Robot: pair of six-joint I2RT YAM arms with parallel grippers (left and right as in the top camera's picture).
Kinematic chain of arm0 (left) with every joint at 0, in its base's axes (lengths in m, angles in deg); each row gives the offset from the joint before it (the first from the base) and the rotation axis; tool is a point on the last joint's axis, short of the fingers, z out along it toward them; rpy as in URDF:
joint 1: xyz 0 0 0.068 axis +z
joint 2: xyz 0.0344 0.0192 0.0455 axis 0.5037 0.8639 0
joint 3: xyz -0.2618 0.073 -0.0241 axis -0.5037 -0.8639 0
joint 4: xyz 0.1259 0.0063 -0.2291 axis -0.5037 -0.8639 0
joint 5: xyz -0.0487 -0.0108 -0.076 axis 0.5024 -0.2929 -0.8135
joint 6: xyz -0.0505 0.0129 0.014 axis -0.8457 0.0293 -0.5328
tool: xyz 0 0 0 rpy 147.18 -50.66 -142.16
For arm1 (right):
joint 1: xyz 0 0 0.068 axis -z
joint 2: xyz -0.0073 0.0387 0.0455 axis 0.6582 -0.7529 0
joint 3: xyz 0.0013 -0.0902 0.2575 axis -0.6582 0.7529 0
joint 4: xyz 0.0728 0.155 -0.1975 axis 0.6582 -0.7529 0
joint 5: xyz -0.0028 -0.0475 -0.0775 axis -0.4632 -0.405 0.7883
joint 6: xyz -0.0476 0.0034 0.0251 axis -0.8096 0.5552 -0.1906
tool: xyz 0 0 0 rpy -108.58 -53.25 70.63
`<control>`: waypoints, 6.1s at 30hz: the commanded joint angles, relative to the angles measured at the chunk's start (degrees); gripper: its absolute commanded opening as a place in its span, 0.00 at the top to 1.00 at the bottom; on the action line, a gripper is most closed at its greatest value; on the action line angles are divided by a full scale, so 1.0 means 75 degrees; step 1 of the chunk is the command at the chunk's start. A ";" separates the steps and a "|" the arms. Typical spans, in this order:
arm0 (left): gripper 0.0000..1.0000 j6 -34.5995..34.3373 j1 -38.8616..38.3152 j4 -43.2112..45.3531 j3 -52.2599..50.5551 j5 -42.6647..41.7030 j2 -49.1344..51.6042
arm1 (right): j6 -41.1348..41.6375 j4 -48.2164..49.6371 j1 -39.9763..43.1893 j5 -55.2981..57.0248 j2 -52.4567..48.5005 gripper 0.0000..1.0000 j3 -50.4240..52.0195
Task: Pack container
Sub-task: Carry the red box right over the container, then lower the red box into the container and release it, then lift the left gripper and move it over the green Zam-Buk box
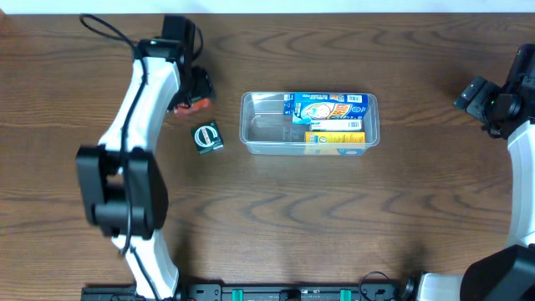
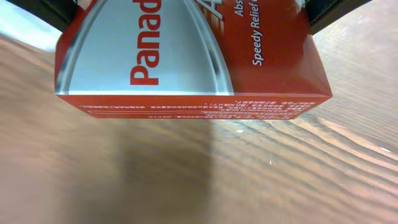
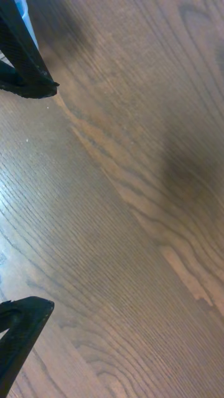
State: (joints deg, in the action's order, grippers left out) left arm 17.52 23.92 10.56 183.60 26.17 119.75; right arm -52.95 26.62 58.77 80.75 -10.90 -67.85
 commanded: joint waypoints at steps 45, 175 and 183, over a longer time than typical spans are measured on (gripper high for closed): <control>0.19 -0.0627 -0.3552 0.0009 0.0146 0.0058 0.1052 | 0.0102 -0.0009 0.0044 0.0052 0.0003 0.01 -0.0055; 0.23 -0.0726 -0.0437 0.2585 -0.3631 -0.0085 -0.0009 | 0.0102 -0.0009 0.0044 0.0052 0.0003 0.01 -0.0055; 0.35 -0.0717 -0.0437 0.2541 -0.3585 -0.0085 -0.0009 | 0.0102 -0.0009 0.0044 0.0055 0.0003 0.01 -0.0055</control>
State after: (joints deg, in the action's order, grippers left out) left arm 11.66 20.40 29.92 156.80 25.29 118.66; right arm -52.95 26.62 58.77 80.75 -10.90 -67.85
